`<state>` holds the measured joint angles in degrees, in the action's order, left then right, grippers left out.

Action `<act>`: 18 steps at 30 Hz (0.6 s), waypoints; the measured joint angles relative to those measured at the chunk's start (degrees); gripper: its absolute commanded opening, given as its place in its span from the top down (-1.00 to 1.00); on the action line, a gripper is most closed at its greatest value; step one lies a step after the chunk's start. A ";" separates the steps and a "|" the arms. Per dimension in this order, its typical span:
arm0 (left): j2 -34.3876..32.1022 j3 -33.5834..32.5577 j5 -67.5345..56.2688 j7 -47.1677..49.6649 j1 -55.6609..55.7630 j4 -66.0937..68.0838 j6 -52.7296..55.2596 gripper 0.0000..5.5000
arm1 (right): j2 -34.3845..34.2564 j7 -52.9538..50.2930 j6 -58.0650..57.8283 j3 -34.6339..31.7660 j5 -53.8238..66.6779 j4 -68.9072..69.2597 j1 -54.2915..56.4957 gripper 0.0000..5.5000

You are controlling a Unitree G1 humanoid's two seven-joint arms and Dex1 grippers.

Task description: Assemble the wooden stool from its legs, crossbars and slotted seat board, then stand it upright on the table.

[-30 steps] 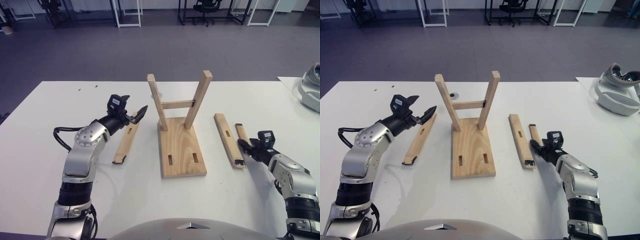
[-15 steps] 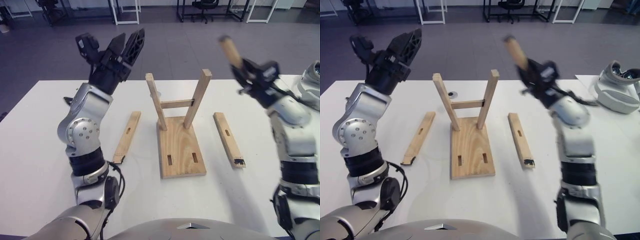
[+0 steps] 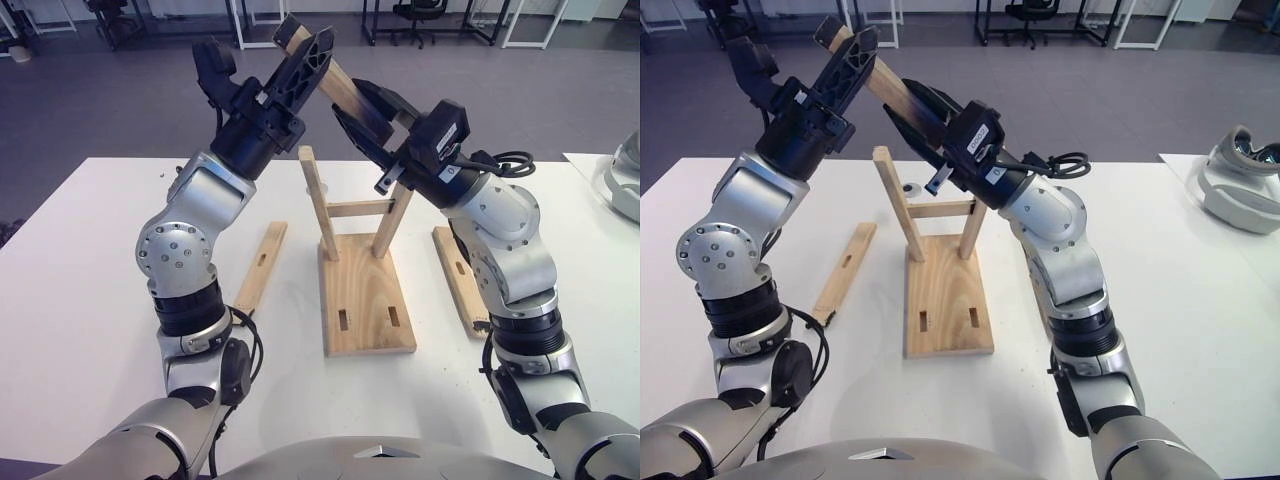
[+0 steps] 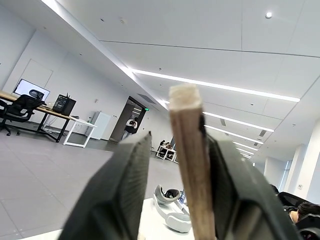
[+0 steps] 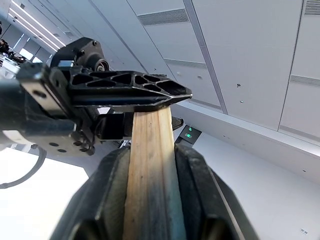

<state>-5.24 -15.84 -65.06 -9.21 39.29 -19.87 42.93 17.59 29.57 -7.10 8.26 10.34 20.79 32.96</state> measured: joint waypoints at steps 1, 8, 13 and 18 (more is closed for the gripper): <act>0.00 0.00 -0.13 0.22 0.00 0.00 -0.55 0.62 | 0.01 0.14 0.02 0.04 -0.86 0.00 0.00 0.52; 0.09 0.42 -2.19 0.73 -0.28 -0.44 -1.49 0.85 | 0.01 0.25 0.20 0.09 -2.02 -0.09 -0.05 0.52; -0.29 0.07 -2.26 2.25 -1.72 -0.62 -3.33 0.85 | -0.09 0.45 0.55 1.13 -3.33 -0.04 -0.27 0.14; -9.91 -7.10 0.12 2.24 -10.53 -3.05 -4.08 0.85 | 1.83 0.27 -2.34 -2.72 -1.40 2.82 -6.48 0.05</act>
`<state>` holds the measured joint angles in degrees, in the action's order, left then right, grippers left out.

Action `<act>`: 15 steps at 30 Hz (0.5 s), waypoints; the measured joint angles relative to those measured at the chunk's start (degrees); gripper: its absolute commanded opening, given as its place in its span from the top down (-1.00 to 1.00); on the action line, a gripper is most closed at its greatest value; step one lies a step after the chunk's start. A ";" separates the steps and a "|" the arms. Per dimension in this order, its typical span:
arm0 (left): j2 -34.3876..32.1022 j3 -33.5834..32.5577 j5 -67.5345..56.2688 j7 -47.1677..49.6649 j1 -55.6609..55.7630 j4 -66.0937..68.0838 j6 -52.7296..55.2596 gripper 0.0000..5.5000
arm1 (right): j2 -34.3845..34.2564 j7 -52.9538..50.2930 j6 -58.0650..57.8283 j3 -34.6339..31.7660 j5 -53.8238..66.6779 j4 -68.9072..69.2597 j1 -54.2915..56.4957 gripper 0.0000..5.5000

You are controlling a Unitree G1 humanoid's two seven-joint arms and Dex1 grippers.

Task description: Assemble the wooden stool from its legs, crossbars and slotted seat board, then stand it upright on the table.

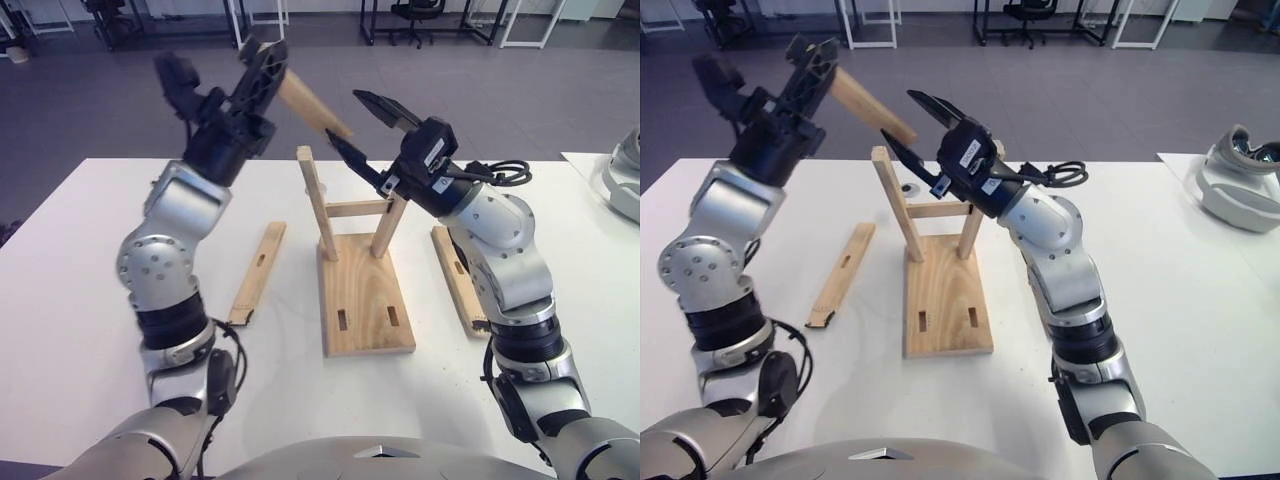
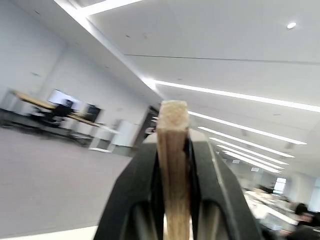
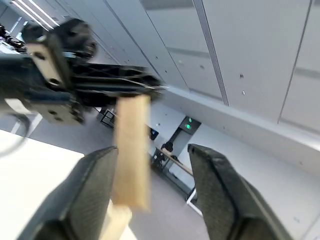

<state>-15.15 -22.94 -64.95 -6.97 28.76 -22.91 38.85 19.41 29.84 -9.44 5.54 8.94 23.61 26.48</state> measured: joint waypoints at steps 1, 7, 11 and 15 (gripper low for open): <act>-3.01 -3.68 0.24 -0.04 -4.23 -0.51 -0.37 0.85 | 1.93 -0.49 -1.02 -3.41 -0.01 0.53 -3.53 0.05; -3.96 -4.87 10.10 -5.67 -21.49 5.16 -6.18 0.85 | 4.97 -6.52 2.57 -16.20 -3.78 -5.62 -22.29 0.05; 0.18 0.04 17.27 -10.56 -20.45 19.81 -13.17 0.85 | 3.93 -9.43 8.90 -15.49 -7.00 -16.58 -25.01 0.05; 0.95 1.53 20.86 -12.54 -19.21 25.55 -16.04 0.85 | 2.43 -10.55 12.58 -14.16 -7.62 -21.29 -25.30 0.05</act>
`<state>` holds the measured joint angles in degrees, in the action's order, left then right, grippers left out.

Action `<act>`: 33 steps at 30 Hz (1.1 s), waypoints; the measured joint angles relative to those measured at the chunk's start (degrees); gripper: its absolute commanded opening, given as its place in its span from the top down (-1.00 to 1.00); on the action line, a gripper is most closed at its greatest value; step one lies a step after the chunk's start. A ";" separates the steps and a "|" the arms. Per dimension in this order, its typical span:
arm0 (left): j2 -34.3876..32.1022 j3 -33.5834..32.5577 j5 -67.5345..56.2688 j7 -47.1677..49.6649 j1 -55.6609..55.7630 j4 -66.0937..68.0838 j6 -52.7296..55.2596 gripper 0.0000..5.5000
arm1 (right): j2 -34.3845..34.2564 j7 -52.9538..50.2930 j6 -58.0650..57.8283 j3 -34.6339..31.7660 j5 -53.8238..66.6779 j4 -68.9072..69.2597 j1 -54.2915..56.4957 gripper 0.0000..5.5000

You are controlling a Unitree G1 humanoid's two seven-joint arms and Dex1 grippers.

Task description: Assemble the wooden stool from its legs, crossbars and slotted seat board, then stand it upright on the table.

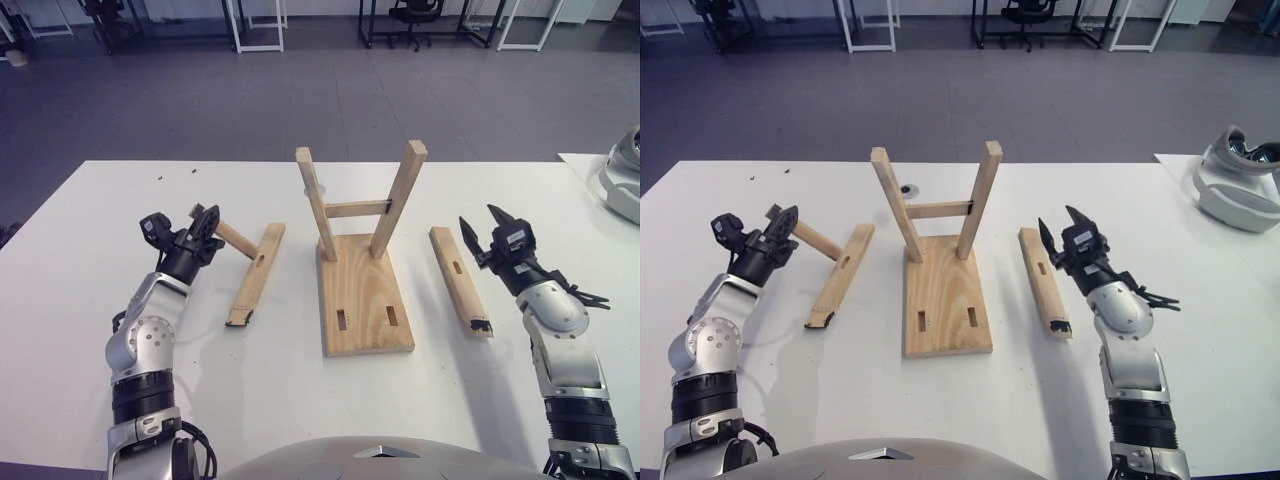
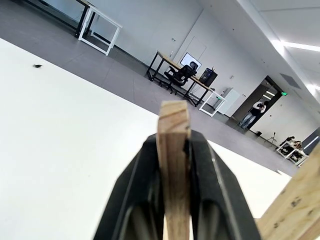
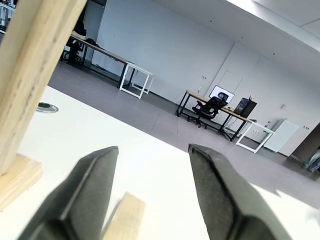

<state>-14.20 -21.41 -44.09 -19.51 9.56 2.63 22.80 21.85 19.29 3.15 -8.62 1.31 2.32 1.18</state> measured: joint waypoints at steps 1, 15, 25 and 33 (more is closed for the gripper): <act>0.01 0.00 0.67 -0.06 0.02 0.87 -0.61 0.85 | 0.00 -0.38 0.45 0.08 -0.38 -0.87 0.01 0.05; 2.80 0.04 3.00 -0.35 2.11 4.37 -2.87 0.85 | -1.16 -1.59 2.62 1.92 -1.30 -4.17 0.09 0.05; 2.47 2.30 7.91 -0.34 0.47 4.00 -6.04 0.85 | -1.15 -2.11 2.96 2.05 -1.44 -4.89 0.22 0.05; 0.75 2.61 8.09 4.17 -4.16 -5.97 1.22 0.85 | -1.07 -2.60 3.70 2.09 -1.53 -5.13 0.34 0.05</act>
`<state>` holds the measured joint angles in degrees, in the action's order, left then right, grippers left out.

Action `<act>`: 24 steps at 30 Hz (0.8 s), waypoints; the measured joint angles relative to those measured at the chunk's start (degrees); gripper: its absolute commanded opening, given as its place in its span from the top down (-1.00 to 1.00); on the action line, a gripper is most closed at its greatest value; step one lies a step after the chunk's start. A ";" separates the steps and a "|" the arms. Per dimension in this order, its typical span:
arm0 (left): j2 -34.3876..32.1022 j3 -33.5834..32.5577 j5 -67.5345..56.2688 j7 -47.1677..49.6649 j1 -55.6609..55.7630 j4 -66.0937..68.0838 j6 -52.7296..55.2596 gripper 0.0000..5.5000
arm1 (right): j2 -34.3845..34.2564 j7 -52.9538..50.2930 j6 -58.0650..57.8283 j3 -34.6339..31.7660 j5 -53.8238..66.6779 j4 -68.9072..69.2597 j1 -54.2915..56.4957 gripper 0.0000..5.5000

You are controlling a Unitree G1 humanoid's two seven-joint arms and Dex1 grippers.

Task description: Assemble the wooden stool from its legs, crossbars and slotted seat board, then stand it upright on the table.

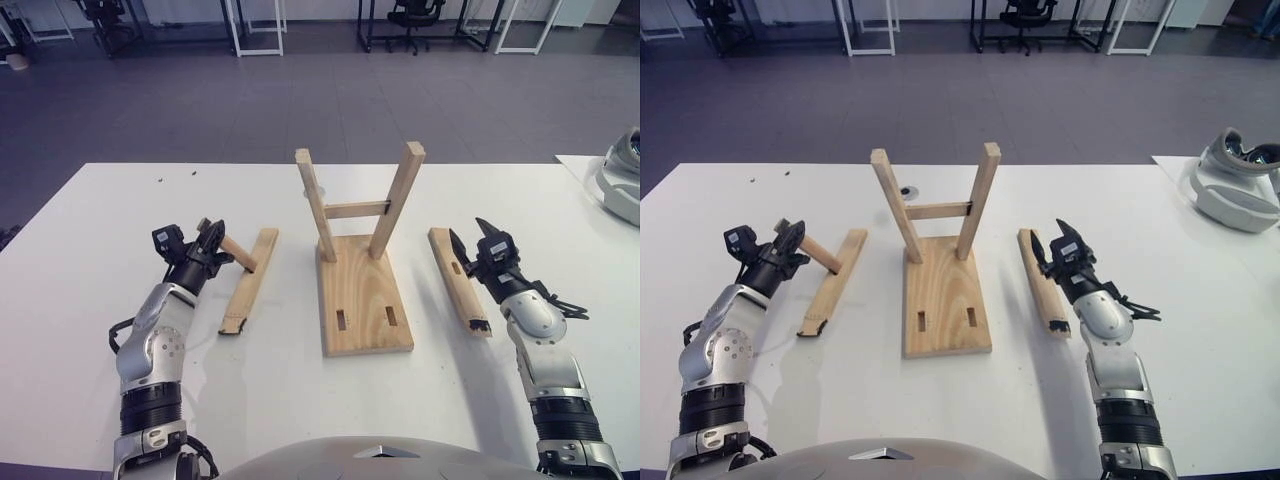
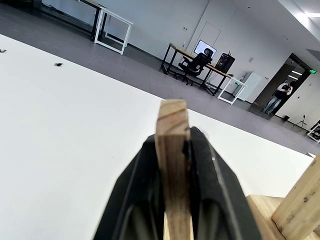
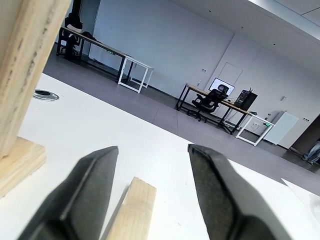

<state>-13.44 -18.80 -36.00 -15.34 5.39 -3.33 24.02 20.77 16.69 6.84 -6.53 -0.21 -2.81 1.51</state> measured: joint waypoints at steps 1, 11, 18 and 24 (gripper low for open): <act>-0.41 0.09 0.01 0.51 0.06 -0.87 1.45 0.85 | 0.00 -0.01 0.05 0.04 -0.04 -0.31 0.12 0.05; -2.28 10.31 11.40 0.50 -2.58 -1.64 -8.37 0.85 | 0.09 -0.74 0.86 0.64 -2.08 -0.70 0.13 0.05; -2.62 15.05 18.73 2.84 -3.94 0.50 -15.76 0.85 | 0.12 -1.06 0.91 1.12 -2.33 -0.95 0.16 0.05; -2.54 15.59 18.75 2.91 -3.92 1.82 -18.14 0.85 | 0.12 -1.23 0.91 1.13 -2.46 -1.12 0.16 0.05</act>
<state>-15.98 -3.21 -17.26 -12.43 1.48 -1.52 5.89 20.89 15.46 7.76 -5.40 -2.67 -3.92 1.68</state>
